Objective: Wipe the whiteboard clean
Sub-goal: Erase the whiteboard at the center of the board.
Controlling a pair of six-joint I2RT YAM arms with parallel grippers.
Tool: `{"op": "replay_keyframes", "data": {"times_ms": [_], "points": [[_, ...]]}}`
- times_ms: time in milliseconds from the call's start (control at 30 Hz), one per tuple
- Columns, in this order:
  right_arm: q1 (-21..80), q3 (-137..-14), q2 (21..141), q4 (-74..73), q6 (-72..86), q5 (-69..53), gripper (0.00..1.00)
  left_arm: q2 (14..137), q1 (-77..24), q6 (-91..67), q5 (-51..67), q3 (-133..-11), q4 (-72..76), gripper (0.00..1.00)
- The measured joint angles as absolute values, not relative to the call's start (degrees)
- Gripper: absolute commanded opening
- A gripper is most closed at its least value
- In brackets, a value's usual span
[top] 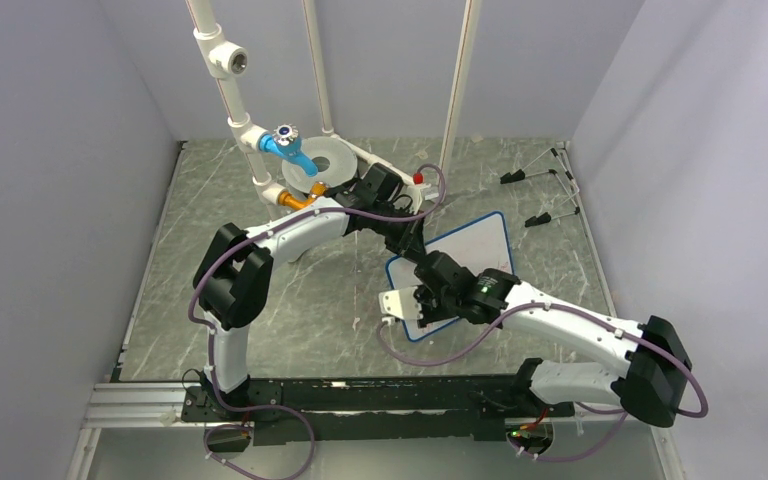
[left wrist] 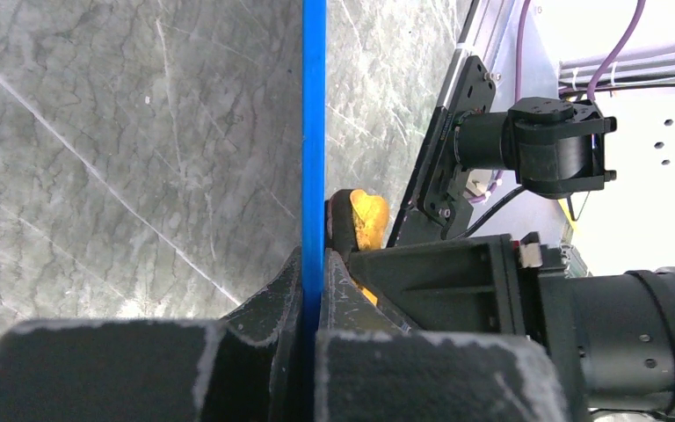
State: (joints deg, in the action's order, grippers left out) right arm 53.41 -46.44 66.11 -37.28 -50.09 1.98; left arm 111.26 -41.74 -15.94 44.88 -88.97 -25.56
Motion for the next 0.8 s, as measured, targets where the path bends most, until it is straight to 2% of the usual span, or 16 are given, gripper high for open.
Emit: {"op": "replay_keyframes", "data": {"times_ms": [367,633,800], "points": [[55.94,-44.88,69.56,-42.87,-52.86,-2.57,0.0,111.26,-41.95,-16.14,45.45,-88.97,-26.39,0.0],[44.8,-45.3,65.95,-38.68,-46.68,-1.74,0.0,111.26,-41.65,-15.64,44.12,-88.95,-24.71,0.0],[42.5,-45.58,65.12,-37.91,-45.76,-1.93,0.0,111.26,-41.65,-15.73,43.99,-88.95,-24.67,0.0]]}}
